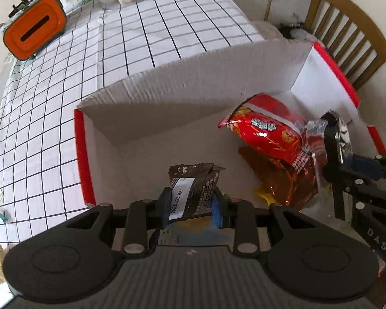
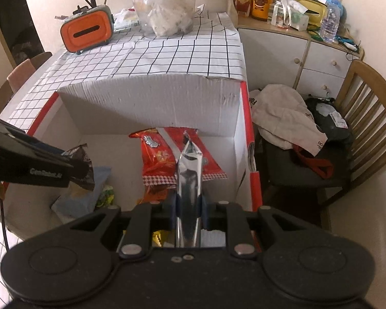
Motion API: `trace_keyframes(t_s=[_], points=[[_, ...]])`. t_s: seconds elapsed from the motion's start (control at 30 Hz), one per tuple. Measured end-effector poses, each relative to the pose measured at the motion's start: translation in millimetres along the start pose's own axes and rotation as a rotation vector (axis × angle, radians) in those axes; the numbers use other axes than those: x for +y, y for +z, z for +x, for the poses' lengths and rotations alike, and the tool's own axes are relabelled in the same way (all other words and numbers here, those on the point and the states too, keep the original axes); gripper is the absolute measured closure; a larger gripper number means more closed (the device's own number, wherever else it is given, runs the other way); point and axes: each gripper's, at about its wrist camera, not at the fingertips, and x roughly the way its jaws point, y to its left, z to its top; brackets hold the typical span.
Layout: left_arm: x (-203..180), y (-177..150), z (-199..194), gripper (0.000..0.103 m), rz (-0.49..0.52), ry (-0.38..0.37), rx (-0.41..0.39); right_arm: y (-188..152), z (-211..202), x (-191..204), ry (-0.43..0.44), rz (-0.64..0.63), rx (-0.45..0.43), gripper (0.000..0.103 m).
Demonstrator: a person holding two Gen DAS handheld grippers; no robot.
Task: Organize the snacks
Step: 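Carry the brown packet and silver wrapper into the red box and release them, then move both tools back toward the blue candy and dark wrapper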
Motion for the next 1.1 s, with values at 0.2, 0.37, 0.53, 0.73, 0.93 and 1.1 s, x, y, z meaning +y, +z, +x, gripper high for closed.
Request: trace_keyframes(t_s=[0.2, 0.37, 0.53, 0.73, 0.93, 1.1], points=[[-5, 1, 6, 0.072, 0.017, 0.008, 0.031, -2, 0, 0, -0.008, -0.023, -0.004, 0.085], [-8, -1, 5, 0.069, 0.027, 0.019, 0.021, -3, -2, -5, 0.007, -0.014, -0.001, 0.084], [-7, -6, -4, 0.055, 0.019, 0.009, -0.016, -4, -9, -10, 0.022, -0.005, -0.02, 0.084], [-2, -16, -25, 0.049, 0.001, -0.024, -0.082, -5, -26, -15, 0.049, 0.006, -0.058, 0.083], [0, -28, -49, 0.042, -0.012, -0.063, -0.164, -5, -47, -13, 0.083, 0.002, -0.109, 0.083], [2, -38, -70, 0.039, -0.014, -0.083, -0.224, -5, -64, -9, 0.123, 0.002, -0.143, 0.082]])
